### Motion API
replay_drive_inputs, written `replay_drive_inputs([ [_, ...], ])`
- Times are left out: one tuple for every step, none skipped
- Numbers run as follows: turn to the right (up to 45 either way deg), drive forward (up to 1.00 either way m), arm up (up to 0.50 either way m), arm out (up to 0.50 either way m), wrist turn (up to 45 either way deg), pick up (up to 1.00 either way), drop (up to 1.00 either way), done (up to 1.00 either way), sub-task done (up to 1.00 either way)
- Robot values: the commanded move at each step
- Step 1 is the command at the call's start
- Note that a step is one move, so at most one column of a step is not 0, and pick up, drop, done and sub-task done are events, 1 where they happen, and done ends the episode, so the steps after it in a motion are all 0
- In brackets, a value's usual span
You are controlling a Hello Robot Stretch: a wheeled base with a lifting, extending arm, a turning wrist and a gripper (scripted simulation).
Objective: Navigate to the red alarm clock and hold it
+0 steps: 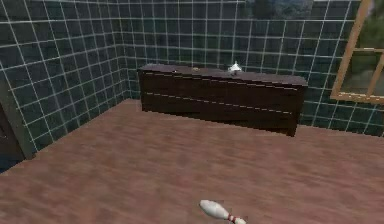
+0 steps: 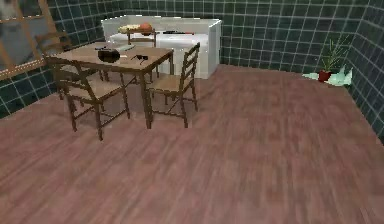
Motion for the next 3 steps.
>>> replay_drive_inputs([
  [-45.0, 0.00, 0.00, 0.00, 0.0, 0.00, 0.00, 0.00, 0.00],
  [-24.0, 0.00, 0.00, 0.00, 0.0, 0.00, 0.00, 0.00, 0.00],
  [0.0, 1.00, 0.00, 0.00, 0.0, 0.00, 0.00, 0.00, 0.00],
])
